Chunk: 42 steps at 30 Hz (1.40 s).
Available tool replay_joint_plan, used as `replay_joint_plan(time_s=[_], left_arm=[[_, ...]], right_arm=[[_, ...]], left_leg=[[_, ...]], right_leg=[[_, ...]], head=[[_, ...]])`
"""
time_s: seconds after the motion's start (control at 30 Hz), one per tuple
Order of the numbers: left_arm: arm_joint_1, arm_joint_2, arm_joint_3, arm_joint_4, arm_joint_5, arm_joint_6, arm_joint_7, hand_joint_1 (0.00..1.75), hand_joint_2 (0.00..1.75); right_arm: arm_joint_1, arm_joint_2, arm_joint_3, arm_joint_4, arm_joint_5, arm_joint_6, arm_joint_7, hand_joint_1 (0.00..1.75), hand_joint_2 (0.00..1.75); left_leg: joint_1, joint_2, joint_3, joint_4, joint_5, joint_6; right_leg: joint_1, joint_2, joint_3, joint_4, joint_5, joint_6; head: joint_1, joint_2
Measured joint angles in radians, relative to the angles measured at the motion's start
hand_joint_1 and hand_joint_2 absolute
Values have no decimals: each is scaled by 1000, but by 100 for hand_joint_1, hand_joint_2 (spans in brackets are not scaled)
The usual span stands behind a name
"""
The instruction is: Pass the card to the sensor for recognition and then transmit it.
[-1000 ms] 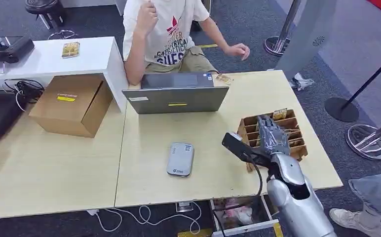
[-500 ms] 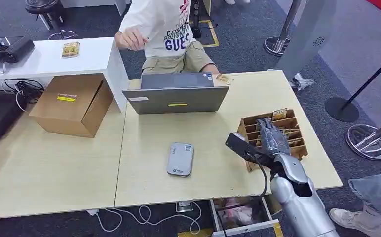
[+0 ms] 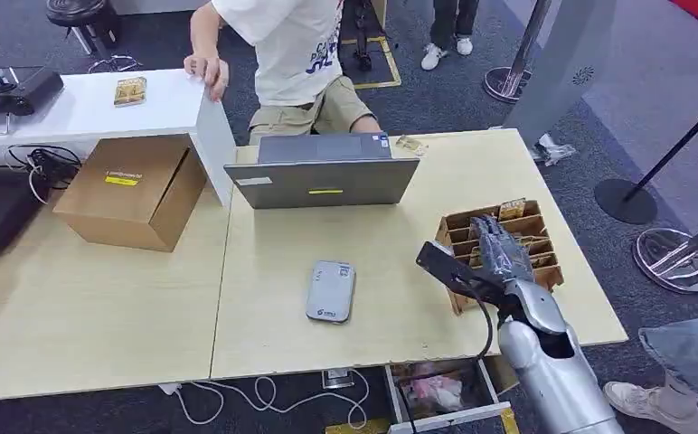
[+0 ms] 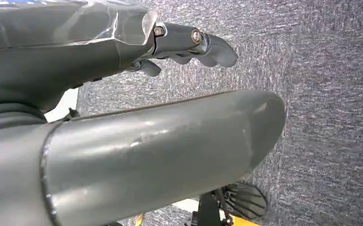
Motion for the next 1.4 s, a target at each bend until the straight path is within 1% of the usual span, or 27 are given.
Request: replay_joint_plan(time_s=[0.03, 0.2, 0.3, 0.33, 0.37, 0.4, 0.43, 0.47, 0.6, 0.63, 0.7, 0.73, 0.77, 0.8, 0.83, 0.87, 0.9, 0.93, 1.0, 1.07, 1.1, 1.37, 1.4], left_arm=[[0, 0, 0, 0, 0, 1, 0, 0, 0], [0, 0, 0, 0, 0, 2, 0, 0, 0], [0, 0, 0, 0, 0, 2, 0, 0, 0], [1, 0, 0, 0, 0, 2, 0, 0, 0], [1, 0, 0, 0, 0, 2, 0, 0, 0], [1, 0, 0, 0, 0, 2, 0, 0, 0], [1, 0, 0, 0, 0, 2, 0, 0, 0], [2, 0, 0, 0, 0, 2, 0, 0, 0], [2, 0, 0, 0, 0, 2, -1, 0, 0], [2, 0, 0, 0, 0, 2, -1, 0, 0], [2, 0, 0, 0, 0, 3, -1, 0, 0], [2, 0, 0, 0, 0, 3, -1, 0, 0], [2, 0, 0, 0, 0, 3, -1, 0, 0], [2, 0, 0, 0, 0, 3, -1, 0, 0], [2, 0, 0, 0, 0, 3, -1, 0, 0], [2, 0, 0, 0, 0, 3, -1, 0, 0], [2, 0, 0, 0, 0, 3, -1, 0, 0], [3, 0, 0, 0, 0, 3, -1, 0, 0], [3, 0, 0, 0, 0, 3, -2, 0, 0], [3, 0, 0, 0, 0, 3, -2, 0, 0], [3, 0, 0, 0, 1, 3, -2, 0, 0], [3, 0, 0, 0, 2, 3, -2, 0, 0], [3, 0, 0, 0, 2, 3, -2, 0, 0]], right_arm=[[0, 0, 0, 0, 0, 0, 0, 7, 175], [0, 0, 0, 1, -2, -1, 0, 9, 175], [0, 0, 0, 1, -2, -1, 0, 19, 175], [0, 0, 0, 1, -2, -1, -1, 24, 175], [0, 0, 0, 1, -2, -1, -1, 33, 175], [0, 0, 0, 1, -2, -1, -1, 79, 175], [0, 0, 0, 1, -2, -1, -1, 93, 175], [0, 0, 0, 1, -2, -1, -1, 133, 175], [-8, 0, -3, 1, -2, -3, -2, 138, 175], [-11, 0, -4, 1, -2, -3, -2, 141, 175], [-18, 0, -5, 1, -1, -6, -2, 141, 175], [-22, 0, -5, 1, -1, -6, -2, 145, 175], [-25, 0, -5, 2, -1, -6, -2, 145, 175], [-29, 0, -5, 2, 0, -6, -3, 140, 175], [-33, 0, -5, 3, 0, -6, -3, 140, 175], [-36, 0, -5, 4, 0, -6, -3, 143, 175], [-37, 0, -5, 5, 0, -6, -3, 138, 175], [-38, 0, -5, 6, 0, -6, -5, 140, 175], [-43, 0, -5, 7, 0, -6, -6, 138, 175], [-48, 0, -5, 8, 0, -6, -6, 140, 175], [-49, 0, -5, 9, 0, -5, -6, 136, 175], [-41, 0, -5, 16, 0, -3, -6, 138, 175], [-42, 0, -5, 16, 0, -3, -6, 134, 175]], left_leg=[[0, 0, 0, 0, 0, 0], [0, 0, 0, 0, 0, 0], [0, 0, 0, 0, 0, 0], [0, 0, 0, 0, 0, 0], [0, 0, 0, 0, 0, 0], [0, 0, 0, 0, 0, 0], [0, 0, 0, 0, 0, 0], [0, 0, 0, 0, 0, 0], [0, 0, 0, 0, 0, 0], [0, 0, 0, 0, 0, 0], [0, 0, 0, 0, 0, 0], [0, 0, 0, 0, 0, 0], [0, 0, 0, 0, 0, 0], [0, 0, 0, 0, 0, 0], [0, 0, 1, 0, 0, 0], [0, 0, 1, 0, 0, 0], [0, 0, 1, 0, 0, 0], [0, 0, 0, 0, 0, 0], [0, 0, 1, 0, 0, 0], [0, 0, 1, 0, 0, 0], [0, 0, 1, 0, 0, 0], [0, 0, 0, 0, 1, 0], [0, 0, 0, 0, 1, 0]], right_leg=[[0, 0, 0, 0, 0, 0], [0, 0, 0, 0, 0, 0], [0, 0, 0, 0, 0, 0], [0, 0, 0, 0, 0, 0], [0, 0, 0, 0, 0, 0], [0, 0, 0, 0, 0, 0], [0, 0, 0, 0, 0, 0], [0, 0, 0, 0, 0, 0], [0, 0, 0, 0, 0, 0], [0, 0, 0, 0, 0, 0], [0, 0, 0, 0, 0, 0], [0, 0, 0, 0, 0, 0], [0, 0, 0, 0, 0, 0], [0, 0, 0, 0, 0, 0], [0, 0, 0, 0, 0, 0], [0, 0, 0, 0, 0, 0], [0, 0, 0, 0, 0, 0], [0, 0, 0, 0, 0, 0], [0, 0, 0, 0, 0, 0], [0, 0, 0, 0, 0, 0], [0, 0, 0, 0, 0, 0], [0, 0, 0, 0, 0, 0], [0, 0, 0, 0, 0, 0]], head=[[0, 0], [0, 0], [0, 0], [0, 0], [0, 0], [0, 0], [0, 0], [0, 0], [0, 0], [0, 0], [0, 0], [0, 0], [0, 0], [0, 0], [0, 0], [0, 0], [0, 0], [0, 0], [0, 0], [0, 0], [0, 0], [0, 0], [0, 0]])
